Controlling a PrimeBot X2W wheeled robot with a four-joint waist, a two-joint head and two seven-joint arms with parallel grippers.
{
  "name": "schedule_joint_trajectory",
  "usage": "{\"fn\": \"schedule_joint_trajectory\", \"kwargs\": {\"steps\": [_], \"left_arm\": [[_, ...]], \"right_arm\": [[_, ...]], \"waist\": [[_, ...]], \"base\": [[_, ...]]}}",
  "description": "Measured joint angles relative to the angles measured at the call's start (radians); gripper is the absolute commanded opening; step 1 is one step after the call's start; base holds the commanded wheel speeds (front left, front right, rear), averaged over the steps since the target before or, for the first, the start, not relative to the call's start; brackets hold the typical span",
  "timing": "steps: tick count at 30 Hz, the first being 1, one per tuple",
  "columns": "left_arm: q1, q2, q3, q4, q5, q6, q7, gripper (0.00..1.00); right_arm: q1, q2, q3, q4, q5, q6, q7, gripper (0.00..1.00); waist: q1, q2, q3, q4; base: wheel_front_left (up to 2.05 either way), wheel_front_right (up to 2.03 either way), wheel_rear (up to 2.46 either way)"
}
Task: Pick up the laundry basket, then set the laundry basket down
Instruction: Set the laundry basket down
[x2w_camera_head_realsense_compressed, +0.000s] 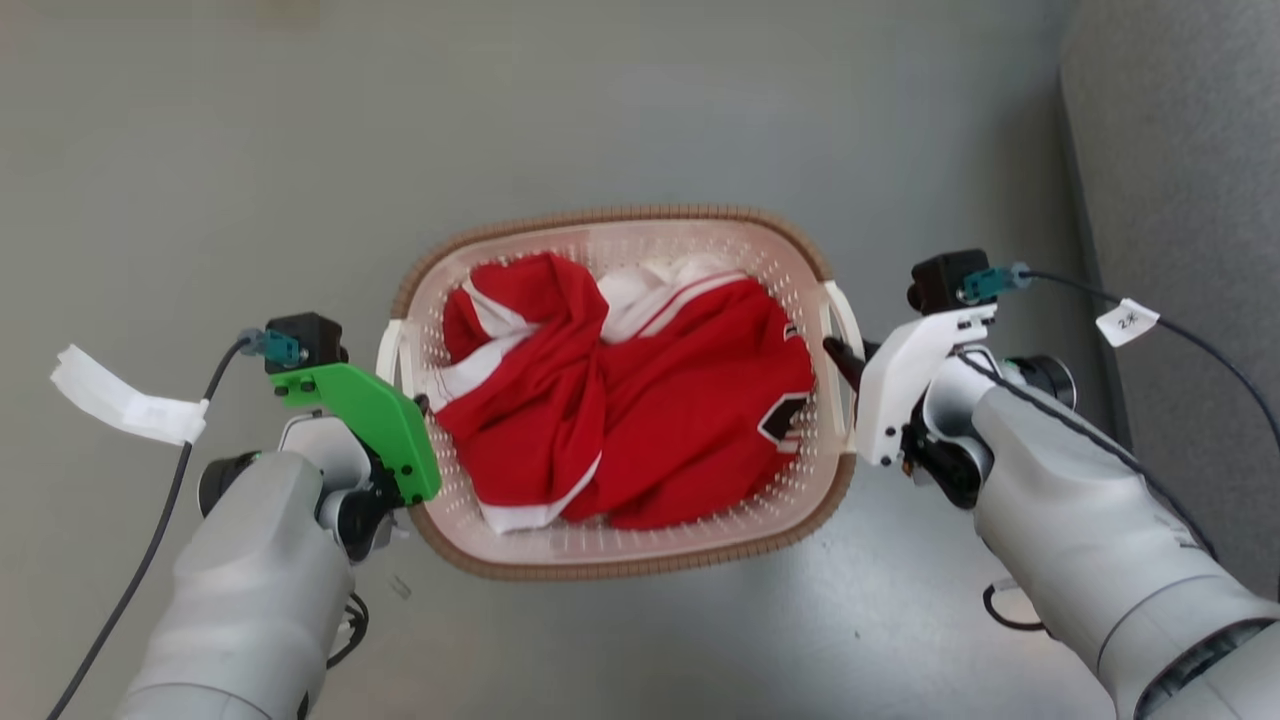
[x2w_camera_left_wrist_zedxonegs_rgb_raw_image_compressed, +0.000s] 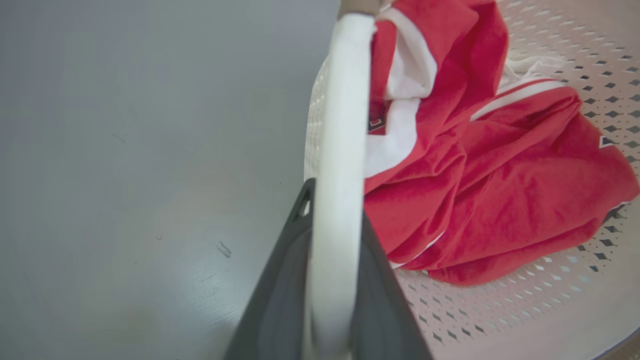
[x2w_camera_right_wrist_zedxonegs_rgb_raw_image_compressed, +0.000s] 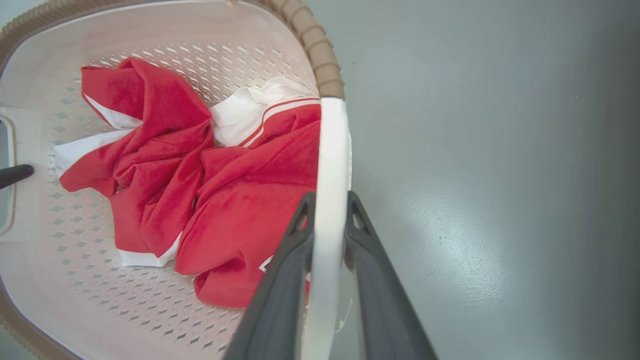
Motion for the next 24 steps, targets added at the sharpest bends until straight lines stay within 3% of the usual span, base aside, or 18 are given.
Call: {"fn": "schedule_joint_trajectory", "kwargs": {"steps": [24], "left_arm": [[-0.155,-0.005,-0.002,-0.007,0.041,0.006,-0.147,0.00]], "right_arm": [[-0.167,-0.013,-0.002,0.024,-0.035,-0.011,-0.105,0.00]], "waist": [[0.0001,0.0000,0.331,-0.008]], "base": [[0.00,0.00,0.00]]}}
